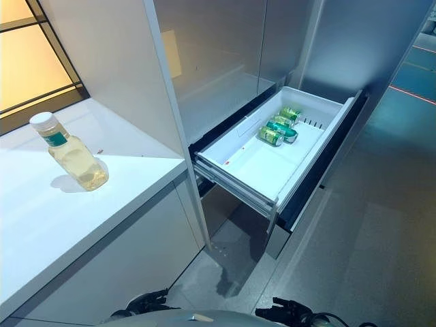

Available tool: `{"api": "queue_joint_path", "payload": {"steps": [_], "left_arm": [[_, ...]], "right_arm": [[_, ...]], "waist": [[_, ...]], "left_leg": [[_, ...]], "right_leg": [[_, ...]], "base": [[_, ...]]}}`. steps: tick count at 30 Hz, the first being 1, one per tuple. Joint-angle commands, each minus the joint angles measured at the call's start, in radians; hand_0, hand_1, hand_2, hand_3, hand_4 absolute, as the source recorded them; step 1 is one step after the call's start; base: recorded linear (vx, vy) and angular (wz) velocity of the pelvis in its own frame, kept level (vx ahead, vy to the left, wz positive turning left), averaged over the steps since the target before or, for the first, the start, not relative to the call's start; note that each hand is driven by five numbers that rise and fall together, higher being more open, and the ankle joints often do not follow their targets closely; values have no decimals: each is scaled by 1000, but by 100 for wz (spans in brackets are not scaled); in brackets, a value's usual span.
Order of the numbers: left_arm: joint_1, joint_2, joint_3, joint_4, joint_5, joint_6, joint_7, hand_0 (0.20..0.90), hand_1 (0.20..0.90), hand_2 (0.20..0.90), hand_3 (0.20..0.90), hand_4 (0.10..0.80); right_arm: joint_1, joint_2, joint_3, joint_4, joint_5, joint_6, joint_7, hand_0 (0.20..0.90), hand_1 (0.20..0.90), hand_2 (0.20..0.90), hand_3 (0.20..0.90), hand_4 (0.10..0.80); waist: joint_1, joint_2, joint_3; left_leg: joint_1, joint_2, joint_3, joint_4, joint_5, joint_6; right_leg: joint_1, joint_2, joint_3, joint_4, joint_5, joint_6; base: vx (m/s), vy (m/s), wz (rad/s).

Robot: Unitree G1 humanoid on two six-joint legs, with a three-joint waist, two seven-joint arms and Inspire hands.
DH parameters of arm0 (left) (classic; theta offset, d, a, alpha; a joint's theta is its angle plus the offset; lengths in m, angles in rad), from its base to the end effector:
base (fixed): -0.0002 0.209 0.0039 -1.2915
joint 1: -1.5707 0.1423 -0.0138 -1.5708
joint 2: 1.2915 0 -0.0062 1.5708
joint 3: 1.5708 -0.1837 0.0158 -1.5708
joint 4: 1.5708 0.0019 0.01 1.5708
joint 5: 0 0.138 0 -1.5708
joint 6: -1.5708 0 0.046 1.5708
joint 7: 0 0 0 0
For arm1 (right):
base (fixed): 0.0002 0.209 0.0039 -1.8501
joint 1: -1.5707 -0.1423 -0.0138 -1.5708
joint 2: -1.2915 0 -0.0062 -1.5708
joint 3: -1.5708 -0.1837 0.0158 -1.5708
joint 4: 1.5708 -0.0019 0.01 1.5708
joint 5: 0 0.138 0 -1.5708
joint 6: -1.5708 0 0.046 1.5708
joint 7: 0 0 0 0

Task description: Put drinks into fridge and close the fridge

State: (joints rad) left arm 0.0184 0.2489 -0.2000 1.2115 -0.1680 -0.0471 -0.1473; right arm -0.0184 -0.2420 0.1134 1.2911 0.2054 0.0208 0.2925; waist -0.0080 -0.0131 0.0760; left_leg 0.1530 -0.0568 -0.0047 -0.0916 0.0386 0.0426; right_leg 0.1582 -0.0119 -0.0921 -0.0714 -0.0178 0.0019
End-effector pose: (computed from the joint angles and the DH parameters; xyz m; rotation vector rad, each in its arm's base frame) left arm 0.0692 0.2234 -0.1154 0.1026 1.2005 -0.0524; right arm 0.0668 -0.2289 -0.1166 0.0836 1.2817 0.0621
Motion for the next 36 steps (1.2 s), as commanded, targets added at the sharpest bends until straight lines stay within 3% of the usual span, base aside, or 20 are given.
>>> {"api": "queue_joint_path", "payload": {"steps": [1, 6, 11, 15, 18, 23, 26, 27, 30, 32, 34, 35, 36], "left_arm": [[-21, -26, -2, 65, -6, -23, -29, 900, 900, 900, 900, 800], [-22, -27, 0, 67, -14, -32, -4, 900, 900, 900, 900, 800], [-33, -18, -4, 52, 30, -119, 17, 900, 900, 900, 900, 800], [-60, 17, -40, -50, 26, -191, -42, 900, 900, 900, 900, 800], [-79, 47, -56, -159, -4, -178, -134, 900, 900, 900, 900, 800], [-115, 156, -102, -470, -84, -41, -448, 900, 900, 900, 900, 800], [-166, 261, -92, -709, -203, 109, -683, 900, 900, 900, 900, 800], [-197, 297, -69, -842, -286, 203, -757, 900, 900, 900, 900, 800], [-247, 322, -16, -1091, -498, 337, -767, 900, 900, 900, 900, 800], [-274, 324, 27, -1250, -698, 295, -675, 900, 900, 900, 900, 800], [-286, 320, 68, -1329, -784, 184, -585, 900, 900, 900, 900, 800], [-301, 324, 110, -1373, -809, 70, -498, 900, 900, 900, 900, 800], [-305, 329, 123, -1380, -812, 16, -472, 900, 900, 900, 900, 800]], "right_arm": [[-20, -16, 24, 47, -35, -6, 24, 900, 900, 900, 900, 800], [-19, -15, 26, 45, -34, -2, 23, 900, 900, 900, 900, 800], [-24, -18, 30, 47, -37, 2, 26, 900, 900, 900, 900, 800], [-35, -39, 40, 27, -39, 22, 33, 900, 900, 900, 900, 800], [-41, -54, 41, 10, -41, 37, 39, 900, 900, 900, 900, 800], [-41, -82, 39, -9, -46, 46, 48, 900, 900, 900, 900, 800], [-35, -93, 46, -11, -43, 38, 47, 900, 900, 900, 900, 800], [-31, -96, 46, -7, -44, 30, 48, 900, 900, 900, 900, 800], [-21, -95, 39, 14, -49, 2, 46, 900, 900, 900, 900, 800], [-9, -82, 37, 30, -53, -19, 37, 900, 900, 900, 900, 800], [5, -66, 47, 34, -51, -31, 23, 900, 900, 900, 900, 800], [17, -55, 58, 38, -48, -39, 13, 900, 900, 900, 900, 800], [20, -51, 61, 39, -49, -41, 10, 900, 900, 900, 900, 800]], "waist": [[2, 18, 1], [2, 17, 0], [0, 19, 0], [-3, 29, 3], [-3, 38, 8], [-1, 58, 11], [-2, 69, 9], [-2, 73, 6], [2, 79, 0], [5, 80, -8], [8, 78, -13], [12, 75, -18], [12, 74, -20]], "left_leg": [[-13, -8, 77, 59, -121, 2], [-12, -9, 76, 60, -120, 2], [-9, -8, 77, 56, -118, 0], [-13, -5, 79, 53, -113, -4], [-17, -3, 79, 53, -110, -5], [-26, -3, 75, 50, -103, -3], [-24, -2, 72, 39, -99, -1], [-22, -3, 69, 34, -99, 1], [-16, -6, 60, 27, -103, 6], [-7, -11, 48, 19, -108, 10], [-1, -13, 39, 18, -113, 12], [3, -13, 32, 16, -114, 13], [5, -14, 30, 15, -115, 13]], "right_leg": [[-54, 4, -31, 78, -42, 41], [-53, 4, -31, 79, -42, 40], [-52, 6, -29, 78, -41, 40], [-59, 8, -25, 80, -41, 43], [-63, 7, -25, 82, -39, 44], [-72, 9, -21, 84, -37, 48], [-76, 11, -15, 86, -36, 52], [-75, 11, -12, 83, -35, 54], [-70, 10, -9, 79, -37, 56], [-60, 10, -7, 71, -40, 55], [-51, 11, -7, 67, -43, 53], [-45, 11, -9, 64, -45, 51], [-42, 11, -10, 63, -46, 51]], "base": [[0, 0, 0], [0, 0, 0], [0, 0, 0], [-9, 6, 0], [-37, 25, -2], [-28, 24, 0], [0, 0, 0], [0, 0, 0], [0, 0, 0], [18, -6, 5], [9, -6, 2], [0, 0, 0], [0, 0, 0]]}}
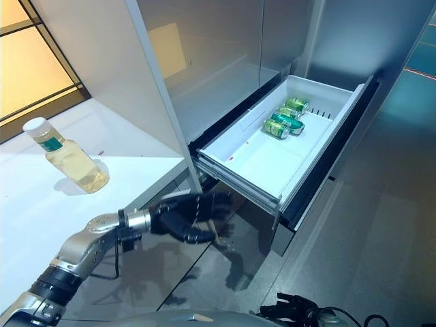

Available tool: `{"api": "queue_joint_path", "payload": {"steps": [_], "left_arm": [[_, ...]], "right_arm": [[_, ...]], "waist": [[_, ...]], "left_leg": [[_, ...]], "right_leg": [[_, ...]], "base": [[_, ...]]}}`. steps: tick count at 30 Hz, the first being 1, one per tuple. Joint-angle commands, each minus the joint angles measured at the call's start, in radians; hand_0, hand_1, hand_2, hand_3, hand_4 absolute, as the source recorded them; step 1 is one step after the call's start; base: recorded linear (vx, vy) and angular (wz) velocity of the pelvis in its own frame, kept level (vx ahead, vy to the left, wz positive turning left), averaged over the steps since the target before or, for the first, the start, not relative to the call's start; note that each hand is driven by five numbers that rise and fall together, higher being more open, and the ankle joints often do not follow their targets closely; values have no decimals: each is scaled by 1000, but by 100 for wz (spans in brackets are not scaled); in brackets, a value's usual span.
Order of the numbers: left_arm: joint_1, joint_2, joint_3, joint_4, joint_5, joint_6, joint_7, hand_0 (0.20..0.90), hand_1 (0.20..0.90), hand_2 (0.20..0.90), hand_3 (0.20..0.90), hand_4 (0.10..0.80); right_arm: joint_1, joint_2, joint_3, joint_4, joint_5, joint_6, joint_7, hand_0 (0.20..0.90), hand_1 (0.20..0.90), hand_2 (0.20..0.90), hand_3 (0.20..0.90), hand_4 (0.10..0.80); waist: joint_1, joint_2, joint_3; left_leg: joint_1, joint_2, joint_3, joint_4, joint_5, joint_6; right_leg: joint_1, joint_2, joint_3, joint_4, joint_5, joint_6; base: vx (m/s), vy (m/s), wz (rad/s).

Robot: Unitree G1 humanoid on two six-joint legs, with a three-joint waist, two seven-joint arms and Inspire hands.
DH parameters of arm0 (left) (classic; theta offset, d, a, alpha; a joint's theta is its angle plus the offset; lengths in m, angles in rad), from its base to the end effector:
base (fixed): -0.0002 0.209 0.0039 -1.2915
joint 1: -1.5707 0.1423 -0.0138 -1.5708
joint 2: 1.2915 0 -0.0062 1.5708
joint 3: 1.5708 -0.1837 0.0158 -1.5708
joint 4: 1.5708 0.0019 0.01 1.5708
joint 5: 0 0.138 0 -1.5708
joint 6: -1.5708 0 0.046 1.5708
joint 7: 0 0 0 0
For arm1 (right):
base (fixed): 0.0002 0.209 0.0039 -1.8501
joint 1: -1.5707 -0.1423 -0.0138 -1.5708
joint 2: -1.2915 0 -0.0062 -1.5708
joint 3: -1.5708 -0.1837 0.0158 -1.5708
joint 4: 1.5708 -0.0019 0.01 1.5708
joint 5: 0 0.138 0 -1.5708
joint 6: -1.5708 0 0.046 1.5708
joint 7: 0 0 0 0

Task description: Put drinks into fridge and close the fridge

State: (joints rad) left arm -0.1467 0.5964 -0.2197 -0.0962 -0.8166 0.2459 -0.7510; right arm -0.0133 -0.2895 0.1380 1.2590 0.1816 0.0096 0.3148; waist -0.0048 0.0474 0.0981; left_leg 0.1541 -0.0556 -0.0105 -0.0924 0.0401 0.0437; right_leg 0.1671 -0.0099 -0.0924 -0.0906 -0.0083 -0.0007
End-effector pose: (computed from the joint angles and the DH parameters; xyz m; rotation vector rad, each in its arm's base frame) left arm 0.2245 0.1995 0.0878 -0.2384 0.1058 -1.0568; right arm 0.0709 -0.2431 -0.1113 0.0175 1.2595 0.0958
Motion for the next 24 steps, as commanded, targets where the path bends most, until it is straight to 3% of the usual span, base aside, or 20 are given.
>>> {"api": "queue_joint_path", "payload": {"steps": [1, 2, 3, 4, 8, 11, 14, 16, 17, 20, 24], "left_arm": [[-152, -14, 183, -87, -161, -374, 196, 900, 900, 900, 900, 800], [-165, -2, 229, -89, -133, -489, 277, 900, 900, 900, 900, 800], [-169, 4, 237, -90, -135, -509, 297, 900, 900, 900, 900, 800], [-190, 14, 286, -83, -135, -594, 375, 900, 900, 900, 900, 800], [-259, 42, 401, -25, -127, -764, 629, 900, 900, 900, 900, 800], [-342, 105, 450, 79, -41, -829, 814, 900, 900, 900, 900, 800], [-464, 206, 449, 221, 57, -810, 992, 900, 900, 900, 900, 800], [-600, 332, 404, 403, 102, -736, 1091, 900, 900, 900, 900, 800], [-600, 332, 404, 403, 102, -736, 1091, 900, 900, 900, 900, 800], [-724, 426, 323, 535, 80, -641, 1101, 900, 900, 900, 900, 800], [-761, 460, 297, 584, 78, -549, 1098, 900, 900, 900, 900, 800]], "right_arm": [[24, 6, 47, 72, -23, -36, -19, 900, 900, 900, 900, 800], [32, 13, 56, 73, -23, -41, -24, 900, 900, 900, 900, 800], [33, 16, 58, 74, -22, -41, -26, 900, 900, 900, 900, 800], [37, 23, 75, 74, -13, -44, -32, 900, 900, 900, 900, 800], [32, 31, 106, 71, -14, -31, -32, 900, 900, 900, 900, 800], [23, 34, 136, 68, -19, -18, -32, 900, 900, 900, 900, 800], [5, 29, 165, 65, -23, 4, -31, 900, 900, 900, 900, 800], [-5, 18, 188, 61, -18, 24, -34, 900, 900, 900, 900, 800], [-5, 18, 188, 61, -18, 24, -34, 900, 900, 900, 900, 800], [-15, 15, 193, 57, -9, 39, -34, 900, 900, 900, 900, 800], [-20, 17, 185, 65, -7, 46, -34, 900, 900, 900, 900, 800]], "waist": [[11, 10, -48], [14, 7, -56], [14, 5, -57], [18, 2, -65], [19, -3, -88], [10, -1, -98], [-1, 7, -110], [-15, 20, -123], [-15, 20, -123], [-21, 26, -123], [-15, 27, -118]], "left_leg": [[7, -16, 30, 14, -117, 11], [10, -16, 26, 11, -118, 11], [11, -16, 25, 11, -119, 11], [12, -16, 21, 8, -118, 9], [13, -13, 16, 5, -117, 2], [15, -8, 21, 5, -116, -3], [14, -3, 34, 6, -116, -7], [13, 2, 52, 6, -114, -12], [13, 2, 52, 6, -114, -12], [10, 6, 67, 7, -113, -15], [12, 7, 68, 7, -114, -18]], "right_leg": [[-46, 10, -10, 78, -58, 51], [-42, 12, -11, 75, -60, 50], [-40, 13, -12, 73, -61, 49], [-36, 15, -13, 70, -63, 47], [-32, 20, -14, 63, -67, 42], [-31, 22, -15, 66, -72, 37], [-34, 24, -11, 69, -77, 32], [-36, 25, -8, 71, -79, 31], [-36, 25, -8, 71, -79, 31], [-38, 24, -7, 71, -78, 33], [-33, 23, -8, 67, -78, 35]], "base": [[0, 0, 0], [20, -26, -4], [16, -34, -4], [9, -36, -3], [3, -35, 2], [5, -11, 4], [4, 2, 1], [0, 0, 0], [21, 12, -6], [8, 7, -6], [0, 0, 0]]}}
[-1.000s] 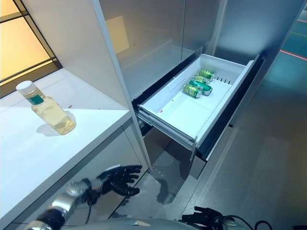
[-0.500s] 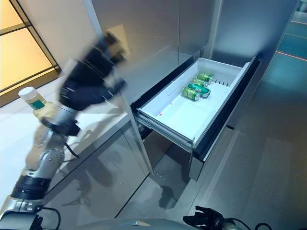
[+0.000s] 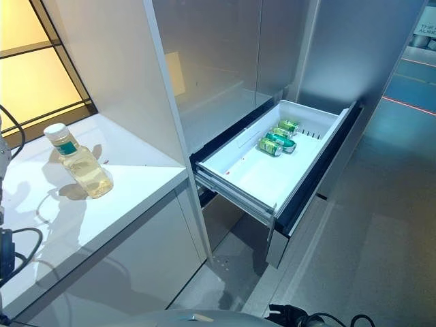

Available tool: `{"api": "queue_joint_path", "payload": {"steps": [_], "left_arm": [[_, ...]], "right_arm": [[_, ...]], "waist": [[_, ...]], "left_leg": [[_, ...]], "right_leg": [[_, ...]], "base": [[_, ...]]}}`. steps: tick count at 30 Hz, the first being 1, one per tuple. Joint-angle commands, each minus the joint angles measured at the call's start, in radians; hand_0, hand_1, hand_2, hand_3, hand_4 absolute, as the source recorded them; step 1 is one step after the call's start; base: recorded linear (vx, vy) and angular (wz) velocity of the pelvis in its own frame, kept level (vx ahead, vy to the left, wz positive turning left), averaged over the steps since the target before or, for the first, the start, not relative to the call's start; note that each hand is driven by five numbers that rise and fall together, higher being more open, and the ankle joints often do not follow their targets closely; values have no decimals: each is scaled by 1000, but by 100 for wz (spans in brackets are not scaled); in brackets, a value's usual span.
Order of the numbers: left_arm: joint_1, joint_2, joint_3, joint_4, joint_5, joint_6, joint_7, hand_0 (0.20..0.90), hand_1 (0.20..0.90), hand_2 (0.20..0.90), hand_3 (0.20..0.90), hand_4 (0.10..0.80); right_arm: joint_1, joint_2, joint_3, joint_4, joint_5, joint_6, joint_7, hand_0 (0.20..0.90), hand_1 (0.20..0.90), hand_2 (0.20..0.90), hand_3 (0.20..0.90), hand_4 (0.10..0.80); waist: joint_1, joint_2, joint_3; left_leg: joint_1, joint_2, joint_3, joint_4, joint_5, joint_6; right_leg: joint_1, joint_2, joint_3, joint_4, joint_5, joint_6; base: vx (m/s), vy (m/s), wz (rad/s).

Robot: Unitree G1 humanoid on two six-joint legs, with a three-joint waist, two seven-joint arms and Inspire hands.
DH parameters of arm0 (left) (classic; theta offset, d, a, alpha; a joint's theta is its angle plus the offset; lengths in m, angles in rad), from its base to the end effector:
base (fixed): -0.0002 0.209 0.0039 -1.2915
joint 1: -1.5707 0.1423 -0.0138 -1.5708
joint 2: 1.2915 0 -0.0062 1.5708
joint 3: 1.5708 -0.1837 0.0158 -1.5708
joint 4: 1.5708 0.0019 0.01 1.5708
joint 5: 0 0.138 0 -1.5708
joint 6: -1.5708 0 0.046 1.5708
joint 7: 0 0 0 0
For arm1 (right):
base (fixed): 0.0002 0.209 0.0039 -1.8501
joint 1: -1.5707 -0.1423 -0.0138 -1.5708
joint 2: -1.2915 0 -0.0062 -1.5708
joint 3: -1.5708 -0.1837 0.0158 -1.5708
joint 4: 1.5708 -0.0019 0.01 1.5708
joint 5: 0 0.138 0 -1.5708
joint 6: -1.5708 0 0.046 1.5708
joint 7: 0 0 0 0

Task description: Put drinks into fridge and close the fridge

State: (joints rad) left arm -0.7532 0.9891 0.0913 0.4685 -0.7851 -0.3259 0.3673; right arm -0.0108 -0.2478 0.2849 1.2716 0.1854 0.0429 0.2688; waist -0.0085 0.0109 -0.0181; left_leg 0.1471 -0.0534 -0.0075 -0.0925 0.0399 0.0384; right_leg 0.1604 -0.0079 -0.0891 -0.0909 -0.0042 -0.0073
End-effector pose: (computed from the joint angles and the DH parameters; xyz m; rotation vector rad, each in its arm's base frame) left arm 0.2641 0.3337 0.2840 -0.0696 -0.8365 0.5962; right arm 0.0647 -0.2209 -0.1185 -0.0578 1.3414 0.1918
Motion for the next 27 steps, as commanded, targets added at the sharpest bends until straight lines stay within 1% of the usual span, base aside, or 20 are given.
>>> {"api": "queue_joint_path", "payload": {"steps": [1, 5, 10, 14, 16, 18, 23, 25, 26, 27], "left_arm": [[-154, 68, -15, 22, 45, 31, -24, 900, 900, 900, 900, 800], [-123, 82, -9, 60, 67, 72, -60, 900, 900, 900, 900, 800], [-69, 86, 8, 58, 80, 87, -141, 900, 900, 900, 900, 800], [25, 71, 47, 19, 68, 77, -222, 900, 900, 900, 900, 800], [77, 56, 75, -9, 75, 86, -248, 900, 900, 900, 900, 800], [159, 26, 118, -62, 83, 91, -266, 900, 900, 900, 900, 800], [269, -31, 177, -116, 103, 89, -272, 900, 900, 900, 900, 800], [333, -77, 194, -146, 96, 88, -280, 900, 900, 900, 900, 800], [345, -87, 196, -153, 94, 87, -281, 900, 900, 900, 900, 800], [374, -113, 199, -169, 97, 86, -286, 900, 900, 900, 900, 800]], "right_arm": [[-23, -25, 37, 54, -11, 12, 12, 900, 900, 900, 900, 800], [-23, -26, 26, 58, -10, 11, 17, 900, 900, 900, 900, 800], [-23, -30, 14, 52, -19, 14, 21, 900, 900, 900, 900, 800], [-21, -35, 1, 47, -22, 11, 24, 900, 900, 900, 900, 800], [-19, -37, -4, 44, -24, 8, 26, 900, 900, 900, 900, 800], [-19, -38, -16, 39, -28, 11, 29, 900, 900, 900, 900, 800], [-17, -42, -25, 35, -44, 14, 40, 900, 900, 900, 900, 800], [-19, -41, -30, 29, -52, 18, 45, 900, 900, 900, 900, 800], [-20, -42, -31, 27, -53, 20, 46, 900, 900, 900, 900, 800], [-20, -41, -32, 24, -60, 22, 47, 900, 900, 900, 900, 800]], "waist": [[-11, 63, -1], [-2, 60, 3], [10, 54, 10], [25, 47, 19], [31, 45, 21], [44, 40, 26], [58, 35, 30], [70, 31, 35], [71, 30, 36], [75, 29, 39]], "left_leg": [[19, 5, 65, 8, -114, -13], [22, 2, 57, 8, -116, -12], [19, 2, 50, 10, -115, -12], [17, 2, 40, 10, -115, -12], [15, 1, 34, 9, -113, -12], [13, 0, 25, 9, -111, -11], [10, -1, 10, 7, -108, -12], [8, -2, -1, 6, -105, -11], [7, -3, -3, 6, -104, -11], [6, -3, -8, 6, -103, -11]], "right_leg": [[-26, 20, -12, 67, -82, 41], [-20, 17, -16, 69, -84, 44], [-23, 13, -20, 72, -83, 49], [-24, 11, -26, 74, -84, 51], [-24, 11, -28, 74, -83, 52], [-23, 10, -34, 74, -84, 52], [-23, 8, -44, 75, -86, 50], [-22, 6, -52, 78, -89, 48], [-22, 5, -54, 79, -89, 47], [-21, 4, -57, 80, -90, 46]], "base": [[0, 0, 0], [0, 0, 0], [0, 0, 0], [0, 0, 0], [-8, 12, 4], [-6, 11, 4], [-6, 14, 4], [-9, 21, 7], [-6, 23, 10], [-2, 16, 11]]}}
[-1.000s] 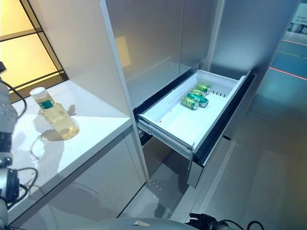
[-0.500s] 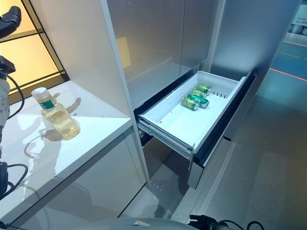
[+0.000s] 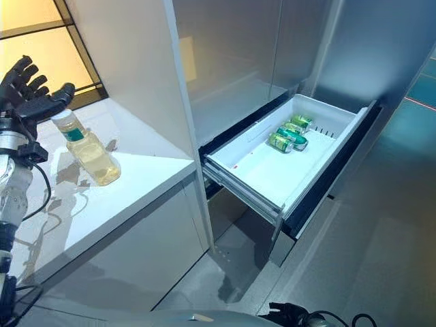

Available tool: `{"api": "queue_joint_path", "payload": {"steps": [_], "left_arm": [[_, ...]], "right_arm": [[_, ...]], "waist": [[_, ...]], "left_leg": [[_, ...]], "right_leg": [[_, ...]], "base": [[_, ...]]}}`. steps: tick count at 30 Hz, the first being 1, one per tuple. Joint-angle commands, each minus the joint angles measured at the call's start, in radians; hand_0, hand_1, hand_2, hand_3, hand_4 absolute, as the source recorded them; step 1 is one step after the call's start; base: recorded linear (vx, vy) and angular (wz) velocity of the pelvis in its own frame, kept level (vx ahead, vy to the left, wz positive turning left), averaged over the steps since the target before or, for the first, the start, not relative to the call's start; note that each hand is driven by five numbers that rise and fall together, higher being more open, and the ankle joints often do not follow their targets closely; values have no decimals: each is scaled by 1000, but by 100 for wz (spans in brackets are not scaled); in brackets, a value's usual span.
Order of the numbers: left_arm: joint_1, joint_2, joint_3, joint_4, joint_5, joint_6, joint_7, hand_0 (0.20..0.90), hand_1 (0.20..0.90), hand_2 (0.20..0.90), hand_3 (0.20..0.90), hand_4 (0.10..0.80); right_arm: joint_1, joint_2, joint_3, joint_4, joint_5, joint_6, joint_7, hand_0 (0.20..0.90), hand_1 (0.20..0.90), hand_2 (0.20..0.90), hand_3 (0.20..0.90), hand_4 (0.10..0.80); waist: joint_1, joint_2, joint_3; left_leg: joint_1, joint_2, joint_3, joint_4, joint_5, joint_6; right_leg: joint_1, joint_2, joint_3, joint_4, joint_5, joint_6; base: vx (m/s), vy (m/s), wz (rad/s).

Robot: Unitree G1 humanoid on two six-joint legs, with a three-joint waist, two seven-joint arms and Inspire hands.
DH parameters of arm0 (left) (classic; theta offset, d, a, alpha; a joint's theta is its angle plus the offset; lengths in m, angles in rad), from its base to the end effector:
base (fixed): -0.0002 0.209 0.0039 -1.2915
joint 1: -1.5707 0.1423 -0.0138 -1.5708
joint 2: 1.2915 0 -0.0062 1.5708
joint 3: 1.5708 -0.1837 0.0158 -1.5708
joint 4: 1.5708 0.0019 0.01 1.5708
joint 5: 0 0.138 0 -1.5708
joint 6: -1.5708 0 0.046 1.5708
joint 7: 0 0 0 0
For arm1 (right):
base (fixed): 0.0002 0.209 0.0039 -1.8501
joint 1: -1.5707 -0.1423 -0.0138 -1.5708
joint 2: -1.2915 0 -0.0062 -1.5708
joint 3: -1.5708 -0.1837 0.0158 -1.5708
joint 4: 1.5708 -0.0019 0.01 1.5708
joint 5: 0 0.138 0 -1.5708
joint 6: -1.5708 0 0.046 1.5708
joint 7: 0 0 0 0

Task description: Put drinks into fridge and close the fridge

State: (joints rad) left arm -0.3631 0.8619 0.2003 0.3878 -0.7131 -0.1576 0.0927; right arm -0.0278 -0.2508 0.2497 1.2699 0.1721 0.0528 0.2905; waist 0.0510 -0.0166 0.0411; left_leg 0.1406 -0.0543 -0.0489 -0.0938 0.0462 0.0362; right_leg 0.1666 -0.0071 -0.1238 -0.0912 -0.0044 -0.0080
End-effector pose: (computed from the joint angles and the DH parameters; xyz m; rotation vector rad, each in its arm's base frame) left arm 0.2428 0.3468 0.1786 0.0493 -0.3756 0.4154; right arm 0.0714 -0.2236 -0.1168 -0.0381 1.3284 0.1892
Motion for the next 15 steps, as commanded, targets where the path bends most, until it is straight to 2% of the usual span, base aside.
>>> {"api": "queue_joint_path", "payload": {"steps": [1, 4, 15], "left_arm": [[-11, 10, 92, -91, 26, -81, -13, 900, 900, 900, 900, 800], [48, -61, 79, -137, 49, -78, -38, 900, 900, 900, 900, 800], [101, -145, 38, -220, 104, -62, -31, 900, 900, 900, 900, 800]], "right_arm": [[-3, -39, 3, 25, -49, 12, 26, 900, 900, 900, 900, 800], [-2, -35, 3, 18, -58, 14, 26, 900, 900, 900, 900, 800], [-1, -38, 2, 9, -75, 17, 35, 900, 900, 900, 900, 800]], "waist": [[15, 57, -20], [25, 52, -14], [32, 48, -1]], "left_leg": [[12, -3, 32, 7, -109, -9], [9, -4, 24, 7, -105, -9], [8, -2, 21, 7, -98, -12]], "right_leg": [[-27, 3, -23, 81, -90, 47], [-27, 0, -35, 84, -92, 46], [-22, -1, -49, 88, -96, 46]], "base": [[-2, 23, 13], [0, 19, 12], [5, 11, 7]]}}
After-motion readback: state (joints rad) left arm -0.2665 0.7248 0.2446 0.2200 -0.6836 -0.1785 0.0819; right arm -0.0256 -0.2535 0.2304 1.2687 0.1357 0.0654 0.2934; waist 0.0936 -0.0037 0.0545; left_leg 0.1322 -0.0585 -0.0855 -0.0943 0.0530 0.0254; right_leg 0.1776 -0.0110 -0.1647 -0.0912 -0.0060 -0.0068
